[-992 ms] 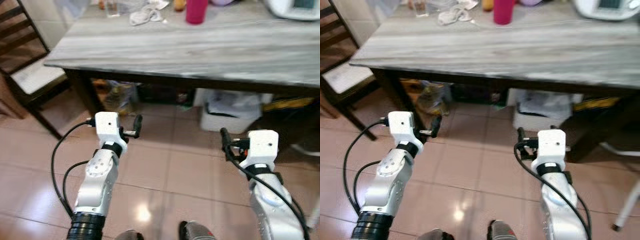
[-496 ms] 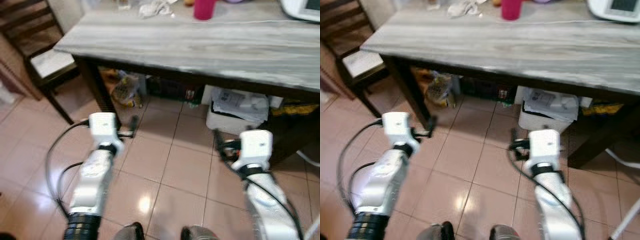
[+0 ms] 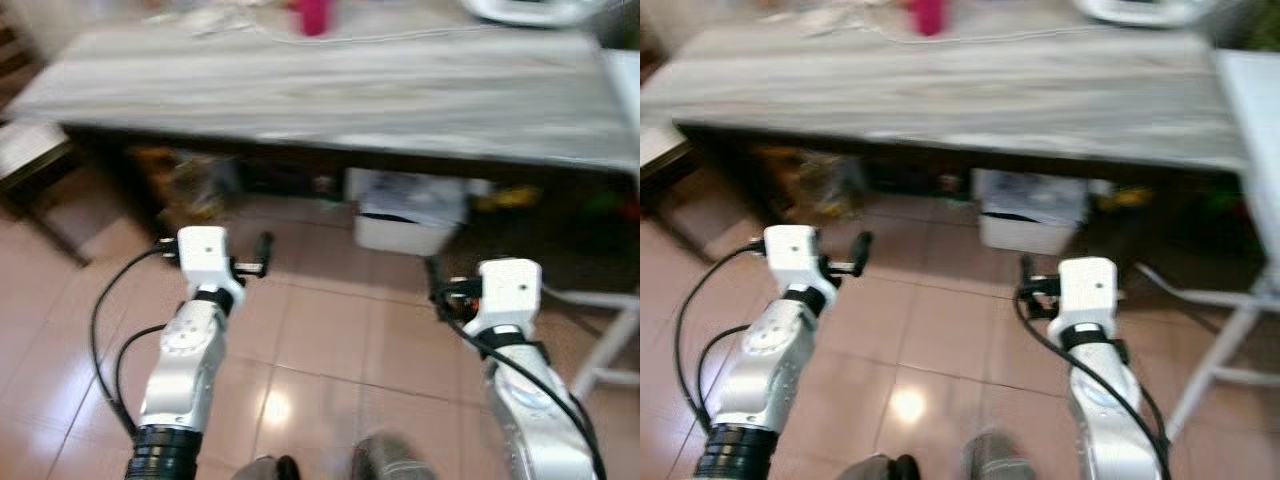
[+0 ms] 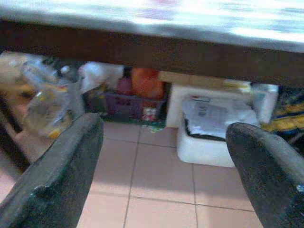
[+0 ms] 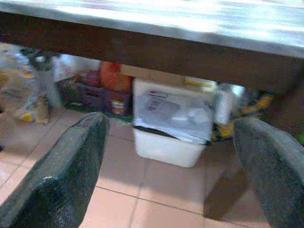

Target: Setting the table

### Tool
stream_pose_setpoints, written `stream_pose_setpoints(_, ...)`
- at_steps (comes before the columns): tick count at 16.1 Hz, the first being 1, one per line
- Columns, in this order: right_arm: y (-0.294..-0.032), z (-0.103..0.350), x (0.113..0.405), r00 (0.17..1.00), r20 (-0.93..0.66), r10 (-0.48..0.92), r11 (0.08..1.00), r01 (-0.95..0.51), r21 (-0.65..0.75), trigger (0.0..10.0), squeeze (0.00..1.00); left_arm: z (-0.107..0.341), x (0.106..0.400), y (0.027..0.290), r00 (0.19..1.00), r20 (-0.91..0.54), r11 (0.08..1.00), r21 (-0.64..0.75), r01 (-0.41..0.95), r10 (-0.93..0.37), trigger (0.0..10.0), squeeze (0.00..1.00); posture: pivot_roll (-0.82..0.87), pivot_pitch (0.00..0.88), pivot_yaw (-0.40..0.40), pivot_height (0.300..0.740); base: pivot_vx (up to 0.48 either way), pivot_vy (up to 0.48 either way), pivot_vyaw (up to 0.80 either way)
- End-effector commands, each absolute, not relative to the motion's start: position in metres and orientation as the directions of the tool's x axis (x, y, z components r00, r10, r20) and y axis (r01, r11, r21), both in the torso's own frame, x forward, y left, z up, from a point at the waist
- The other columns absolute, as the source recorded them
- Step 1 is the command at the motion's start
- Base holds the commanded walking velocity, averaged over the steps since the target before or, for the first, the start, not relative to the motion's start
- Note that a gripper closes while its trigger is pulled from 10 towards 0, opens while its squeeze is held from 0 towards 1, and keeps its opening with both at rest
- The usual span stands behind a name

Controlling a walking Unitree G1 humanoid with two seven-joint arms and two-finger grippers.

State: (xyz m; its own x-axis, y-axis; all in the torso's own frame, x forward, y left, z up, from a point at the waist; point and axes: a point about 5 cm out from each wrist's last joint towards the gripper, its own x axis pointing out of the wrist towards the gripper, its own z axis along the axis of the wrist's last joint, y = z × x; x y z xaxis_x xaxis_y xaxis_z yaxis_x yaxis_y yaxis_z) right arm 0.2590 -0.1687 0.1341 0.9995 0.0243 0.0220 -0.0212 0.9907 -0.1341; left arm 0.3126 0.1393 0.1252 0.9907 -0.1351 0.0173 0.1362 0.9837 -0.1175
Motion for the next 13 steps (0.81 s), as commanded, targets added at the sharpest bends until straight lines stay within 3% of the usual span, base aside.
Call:
stream_pose_setpoints(1, -0.173, 0.133, 0.257, 1.0, 0.015, 0.015, 0.991, -0.013, -0.137, 10.0, 0.0, 0.123, 0.311, 0.138, 0.99, 0.008, 0.984, -0.115, 0.138, -0.138, 10.0, 0.0, -0.3, 0.205, 0.072, 0.74, 0.0, -0.262, -0.4)
stream_pose_setpoints(5, -0.171, 0.128, 0.254, 1.0, -0.008, 0.018, 0.989, -0.019, -0.147, 10.0, 0.0, 0.123, 0.311, 0.138, 0.993, 0.013, 0.977, -0.178, 0.115, -0.114, 10.0, 0.0, -0.3, 0.207, 0.075, 0.74, 0.0, 0.0, 0.0)
stream_pose_setpoints(11, -0.174, 0.135, 0.256, 1.0, 0.014, 0.008, 0.993, -0.007, -0.119, 10.0, 0.0, 0.123, 0.313, 0.139, 0.994, -0.008, 0.985, -0.129, 0.11, -0.112, 10.0, 0.0, -0.3, 0.209, 0.075, 0.74, 0.0, 0.0, 0.0)
stream_pose_setpoints(13, -0.179, 0.141, 0.255, 0.999, 0.036, -0.015, 0.989, 0.02, -0.146, 10.0, 0.0, 0.124, 0.313, 0.139, 0.993, -0.008, 0.987, -0.117, 0.115, -0.116, 10.0, 0.0, -0.31, 0.21, 0.076, 0.74, -0.341, 0.0, 0.0)
